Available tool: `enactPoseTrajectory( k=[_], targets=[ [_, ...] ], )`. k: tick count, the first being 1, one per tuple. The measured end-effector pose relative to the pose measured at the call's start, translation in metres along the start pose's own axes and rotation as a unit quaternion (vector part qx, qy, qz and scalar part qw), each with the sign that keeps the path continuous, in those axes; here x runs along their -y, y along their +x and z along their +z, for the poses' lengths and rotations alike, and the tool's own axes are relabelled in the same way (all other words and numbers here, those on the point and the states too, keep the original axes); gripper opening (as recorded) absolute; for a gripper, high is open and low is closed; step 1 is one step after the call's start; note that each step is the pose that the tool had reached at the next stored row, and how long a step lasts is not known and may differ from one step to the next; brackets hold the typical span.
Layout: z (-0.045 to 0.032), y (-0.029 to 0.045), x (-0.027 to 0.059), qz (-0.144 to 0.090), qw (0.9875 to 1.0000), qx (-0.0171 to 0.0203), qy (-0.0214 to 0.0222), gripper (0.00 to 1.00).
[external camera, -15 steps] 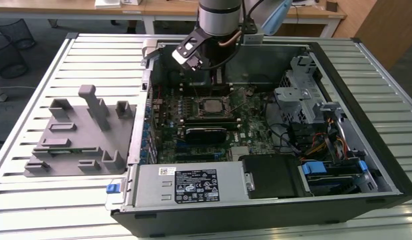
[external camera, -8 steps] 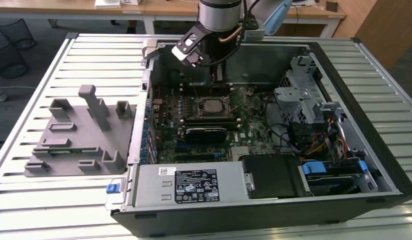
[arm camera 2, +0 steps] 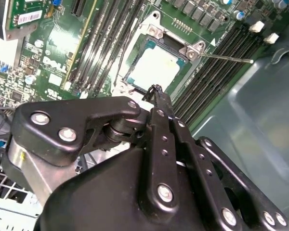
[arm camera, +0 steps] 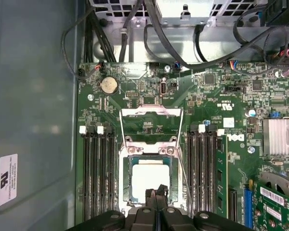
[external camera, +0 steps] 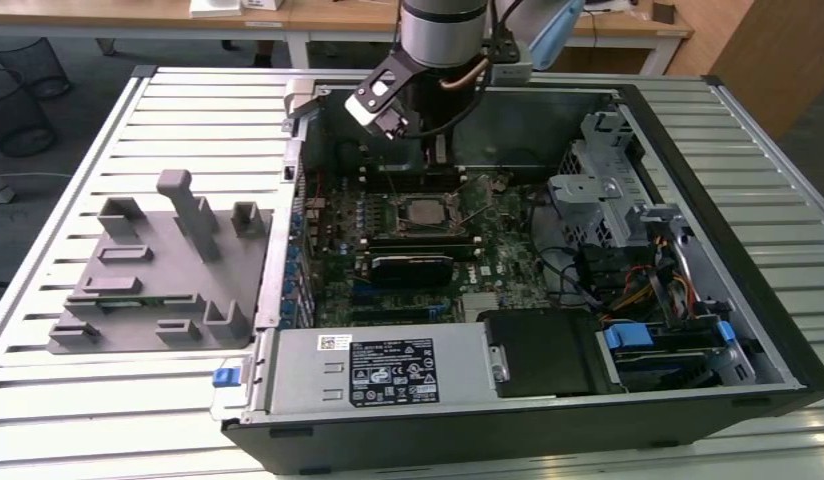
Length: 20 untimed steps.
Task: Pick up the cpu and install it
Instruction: 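Install the first cpu locking lever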
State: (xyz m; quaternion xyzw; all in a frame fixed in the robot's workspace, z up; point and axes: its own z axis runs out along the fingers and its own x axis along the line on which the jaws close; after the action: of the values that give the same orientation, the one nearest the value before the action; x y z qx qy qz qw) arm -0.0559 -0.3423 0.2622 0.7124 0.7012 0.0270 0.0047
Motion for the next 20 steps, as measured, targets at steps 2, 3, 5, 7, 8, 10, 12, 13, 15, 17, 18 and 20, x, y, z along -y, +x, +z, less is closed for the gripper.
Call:
enactPoseTrajectory(
  k=[2, 3, 5, 7, 8, 10, 12, 13, 15, 17, 18, 20],
  targets=[
    [0.0002, 0.0, -0.0041, 0.0, 1.0, 0.0001, 0.0027, 0.11],
    [0.0003, 0.0, -0.0054, 0.0, 1.0, 0.0001, 0.0029, 0.11],
    [0.0005, 0.0, -0.0086, 0.0, 1.0, 0.0002, 0.0031, 0.11],
    [0.0006, 0.0001, -0.0114, 0.0, 1.0, 0.0002, 0.0031, 0.11],
    [0.0007, 0.0001, -0.0128, 0.0, 1.0, 0.0001, 0.0031, 0.11],
    [0.0008, 0.0001, -0.0148, 0.0, 1.0, 0.0001, 0.0031, 0.11],
    [0.0009, 0.0001, -0.0163, 0.0, 1.0, 0.0002, 0.0031, 0.11],
    [0.001, 0.0001, -0.0171, 0.0, 1.0, 0.0001, 0.0031, 0.11],
    [0.0011, 0.0002, -0.0198, 0.0, 1.0, 0.0004, 0.0034, 0.11],
    [0.0013, 0.0002, -0.0242, 0.0, 1.0, 0.0005, 0.0046, 0.11],
    [0.0014, 0.0002, -0.0261, 0.0, 1.0, 0.0005, 0.0052, 0.11],
    [0.0014, 0.0002, -0.0279, 0.0, 1.0, 0.0005, 0.0067, 0.11]
  ],
)
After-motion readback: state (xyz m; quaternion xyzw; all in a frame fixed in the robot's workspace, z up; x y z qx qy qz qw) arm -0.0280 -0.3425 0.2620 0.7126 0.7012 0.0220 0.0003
